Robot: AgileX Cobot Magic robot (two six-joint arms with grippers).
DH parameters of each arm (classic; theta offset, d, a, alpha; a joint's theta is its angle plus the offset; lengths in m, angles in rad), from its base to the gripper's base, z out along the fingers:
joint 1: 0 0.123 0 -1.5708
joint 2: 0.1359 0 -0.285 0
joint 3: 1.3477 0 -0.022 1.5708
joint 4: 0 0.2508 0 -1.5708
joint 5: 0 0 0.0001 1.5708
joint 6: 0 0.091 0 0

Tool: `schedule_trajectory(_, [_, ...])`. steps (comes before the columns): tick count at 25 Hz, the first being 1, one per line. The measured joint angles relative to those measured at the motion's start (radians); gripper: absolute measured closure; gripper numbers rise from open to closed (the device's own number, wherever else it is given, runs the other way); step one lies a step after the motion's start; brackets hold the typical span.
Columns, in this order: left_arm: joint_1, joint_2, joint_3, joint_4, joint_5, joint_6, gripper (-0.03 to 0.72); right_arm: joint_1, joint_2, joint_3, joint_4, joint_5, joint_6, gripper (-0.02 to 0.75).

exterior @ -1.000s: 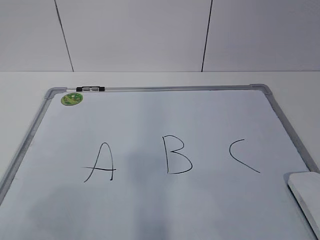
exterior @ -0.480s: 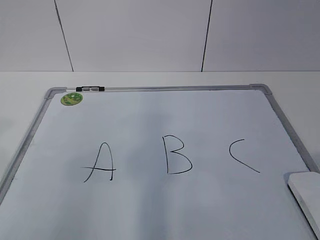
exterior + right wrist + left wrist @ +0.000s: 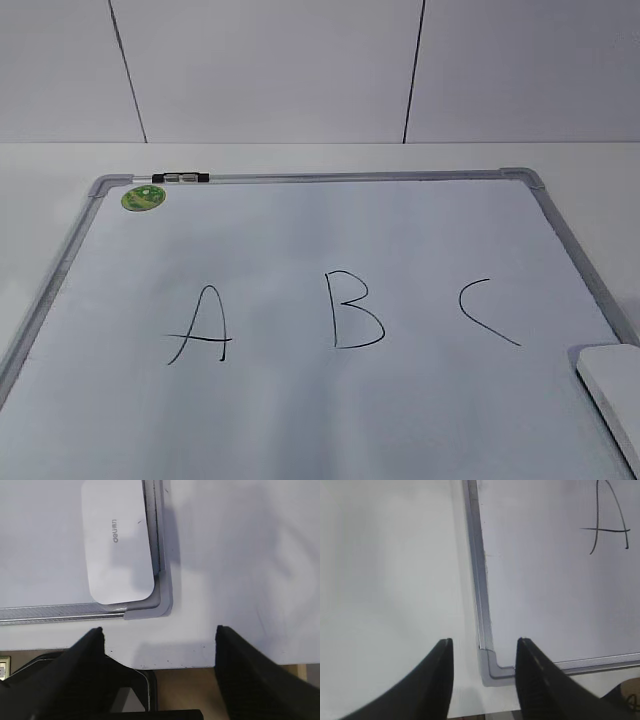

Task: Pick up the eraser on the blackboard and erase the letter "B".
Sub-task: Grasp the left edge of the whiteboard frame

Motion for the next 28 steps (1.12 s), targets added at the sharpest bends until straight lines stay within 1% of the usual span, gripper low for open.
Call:
schedule_trajectory(5, [0.000, 0.230, -0.093, 0.000, -0.012, 0.019, 0.400, 0.000, 0.014, -0.002, 0.009, 0.004, 0.001, 0.197])
schedule_trajectory(13, [0.000, 0.538, -0.197, 0.000, -0.128, 0.027, 0.402, 0.000, 0.015, -0.002, 0.052, 0.012, 0.003, 0.197])
schedule_trajectory(22, [0.000, 0.740, -0.342, 0.002, -0.163, 0.032, 0.402, 0.000, 0.015, -0.002, 0.062, 0.018, 0.003, 0.197])
schedule_trajectory(28, [0.000, 0.817, -0.367, 0.008, -0.175, 0.032, 0.437, 0.000, 0.015, -0.002, 0.062, 0.020, 0.004, 0.197])
